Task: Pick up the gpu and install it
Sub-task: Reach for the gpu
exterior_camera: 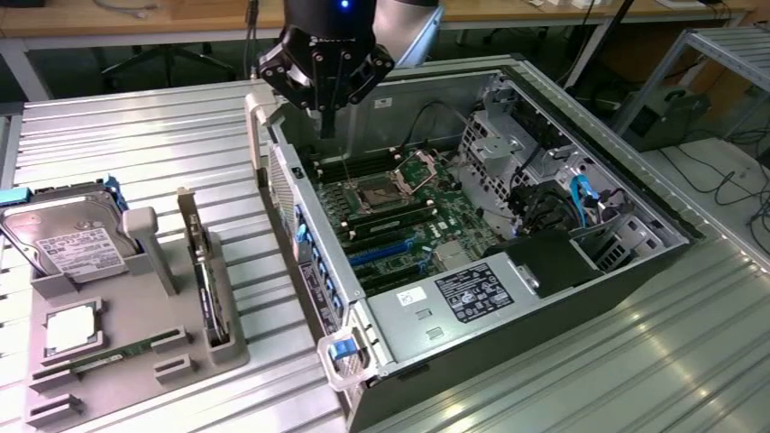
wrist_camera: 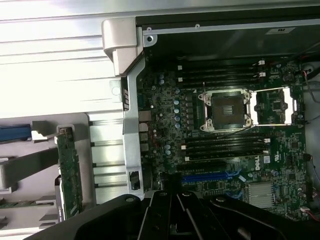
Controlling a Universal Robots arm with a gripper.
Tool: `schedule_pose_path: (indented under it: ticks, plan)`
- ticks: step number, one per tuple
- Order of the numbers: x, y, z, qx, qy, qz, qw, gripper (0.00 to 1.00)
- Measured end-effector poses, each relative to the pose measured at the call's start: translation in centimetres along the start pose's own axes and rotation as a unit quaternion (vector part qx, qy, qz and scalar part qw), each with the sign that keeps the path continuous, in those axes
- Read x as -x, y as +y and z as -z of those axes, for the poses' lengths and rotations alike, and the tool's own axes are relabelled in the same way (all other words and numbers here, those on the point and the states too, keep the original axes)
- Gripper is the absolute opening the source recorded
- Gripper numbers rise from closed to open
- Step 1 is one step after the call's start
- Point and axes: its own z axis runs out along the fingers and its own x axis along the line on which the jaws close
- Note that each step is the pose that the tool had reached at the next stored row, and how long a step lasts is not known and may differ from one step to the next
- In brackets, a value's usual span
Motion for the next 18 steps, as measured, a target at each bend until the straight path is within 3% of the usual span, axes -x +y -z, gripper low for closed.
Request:
schedule_pose_path:
  ticks: [18]
  plan:
    - [-1.2, -0.12, 0.04, 0.0, 0.0001, 0.0, 1.0, 0.11]
